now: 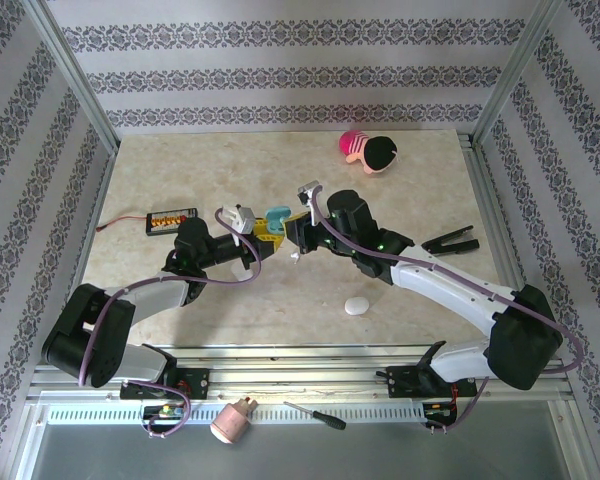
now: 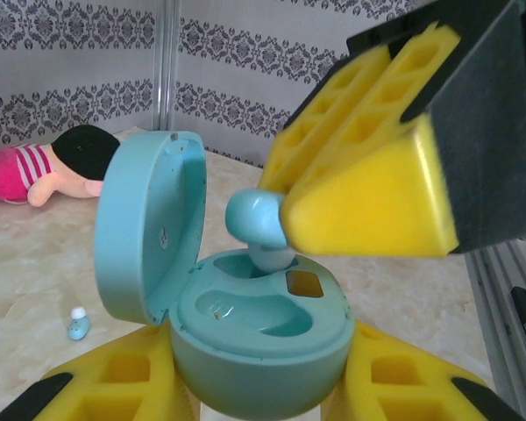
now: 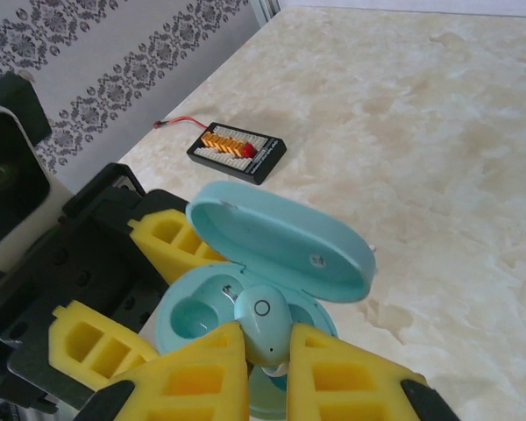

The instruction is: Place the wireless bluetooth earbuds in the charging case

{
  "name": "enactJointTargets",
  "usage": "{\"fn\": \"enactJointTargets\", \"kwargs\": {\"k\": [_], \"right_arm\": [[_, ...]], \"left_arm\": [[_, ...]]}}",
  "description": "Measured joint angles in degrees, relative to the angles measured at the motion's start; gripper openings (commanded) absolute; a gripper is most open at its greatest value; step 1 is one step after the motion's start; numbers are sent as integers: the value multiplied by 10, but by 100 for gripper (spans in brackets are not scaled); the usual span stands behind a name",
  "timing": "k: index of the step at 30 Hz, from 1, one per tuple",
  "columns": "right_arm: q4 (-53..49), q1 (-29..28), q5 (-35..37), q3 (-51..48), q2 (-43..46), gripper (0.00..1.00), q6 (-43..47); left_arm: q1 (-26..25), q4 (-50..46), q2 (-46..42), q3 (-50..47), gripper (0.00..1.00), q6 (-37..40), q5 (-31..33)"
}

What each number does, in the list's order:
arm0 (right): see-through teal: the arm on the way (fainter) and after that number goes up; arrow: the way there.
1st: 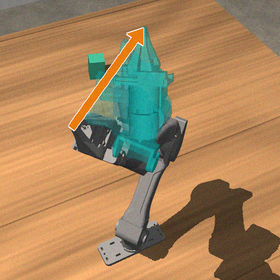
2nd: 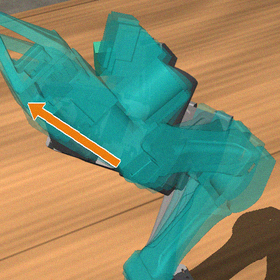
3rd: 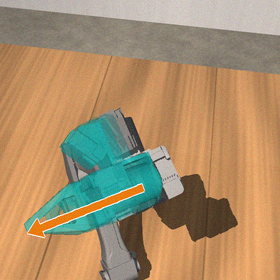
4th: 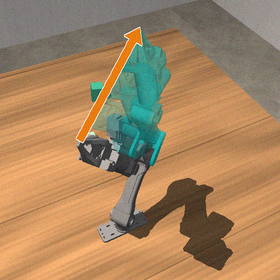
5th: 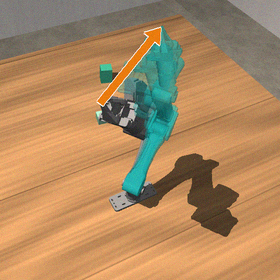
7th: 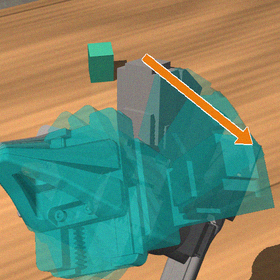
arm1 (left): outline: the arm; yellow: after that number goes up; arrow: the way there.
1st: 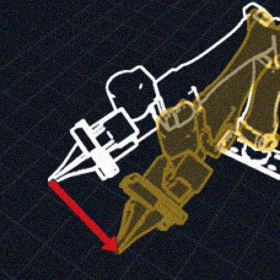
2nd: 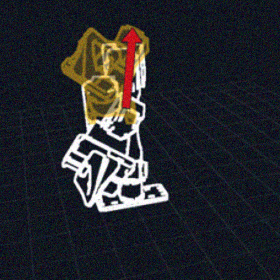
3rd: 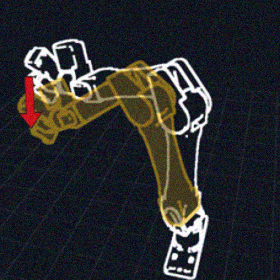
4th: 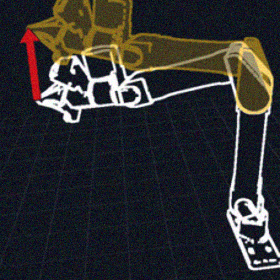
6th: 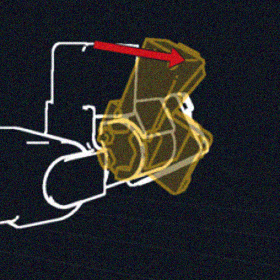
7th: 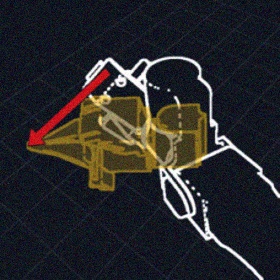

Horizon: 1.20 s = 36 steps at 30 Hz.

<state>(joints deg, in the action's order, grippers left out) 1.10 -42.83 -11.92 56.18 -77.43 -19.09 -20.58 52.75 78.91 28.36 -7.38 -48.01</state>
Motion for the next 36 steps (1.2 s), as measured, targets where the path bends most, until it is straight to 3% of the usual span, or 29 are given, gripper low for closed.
{"fn": "enactJointTargets", "kwargs": {"k": [15, 23, 30, 36], "right_arm": [[26, 7, -2, -22, 4, 14, 0], [26, 11, -10, -24, 10, 25, -4], [26, 11, -17, -24, 10, 29, -9], [20, 15, -28, -23, 26, 47, -19]], "left_arm": [[0, 2, -2, 0, 28, -15, 2], [-1, 7, -2, 0, 28, -19, 2], [-1, 8, -2, 0, 28, -20, 2], [-1, 26, -2, 0, 28, -19, 3]]}}
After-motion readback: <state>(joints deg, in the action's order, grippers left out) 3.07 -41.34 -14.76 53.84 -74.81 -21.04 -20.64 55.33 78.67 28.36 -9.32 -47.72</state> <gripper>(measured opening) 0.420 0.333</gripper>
